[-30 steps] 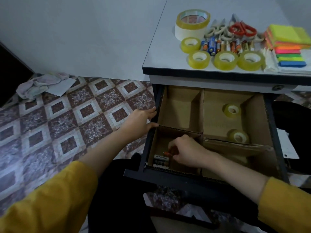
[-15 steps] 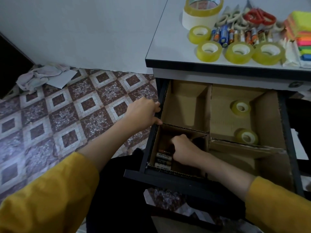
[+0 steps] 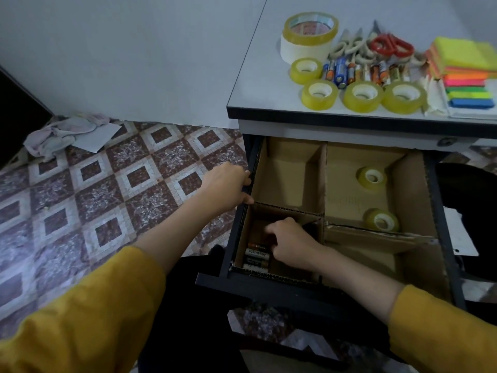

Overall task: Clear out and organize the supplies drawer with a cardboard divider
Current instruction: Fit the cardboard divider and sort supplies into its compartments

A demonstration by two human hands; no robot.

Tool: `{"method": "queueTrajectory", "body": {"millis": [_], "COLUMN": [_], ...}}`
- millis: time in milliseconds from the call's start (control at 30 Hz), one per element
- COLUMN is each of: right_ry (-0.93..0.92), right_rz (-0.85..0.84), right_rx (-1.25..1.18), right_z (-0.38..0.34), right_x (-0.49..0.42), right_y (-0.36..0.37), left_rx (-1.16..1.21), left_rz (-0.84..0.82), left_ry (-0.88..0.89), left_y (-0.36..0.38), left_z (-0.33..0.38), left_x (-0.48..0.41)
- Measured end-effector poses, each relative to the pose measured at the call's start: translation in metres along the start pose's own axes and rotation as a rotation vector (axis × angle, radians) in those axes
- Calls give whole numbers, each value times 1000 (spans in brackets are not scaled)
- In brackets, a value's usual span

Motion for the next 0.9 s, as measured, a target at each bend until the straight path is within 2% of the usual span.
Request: {"method": "queueTrajectory", "body": {"millis": [200, 400, 533, 733, 900], "right_ry": [-18, 9, -3, 72, 165], "right_rz": [218, 349, 397, 565, 684], "right_rx": [34, 22, 41, 77, 42], "right_z": [-1, 4, 14, 44, 69], "right_x": [19, 53, 76, 111, 114], "right_y": [-17, -51, -70, -130, -188], "left_rx": [-21, -50, -7, 90, 174], "left_rz": [27, 21, 77, 165, 242], "left_ry": [-4, 31, 74, 354, 395], "left_y": [-5, -5, -16, -61, -102], "left_z": [10, 20, 31, 77, 96], "left_x": [6, 13, 13, 15, -1]}}
Point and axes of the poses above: each hand's wrist, its own x-axis away from the middle knuckle, its own y-axis out of the palm, z = x × y, the point moved 4 cm from there along -x, towards the middle knuckle, and after that the axes turned 15 degrees about x, right-handed, at the moved point
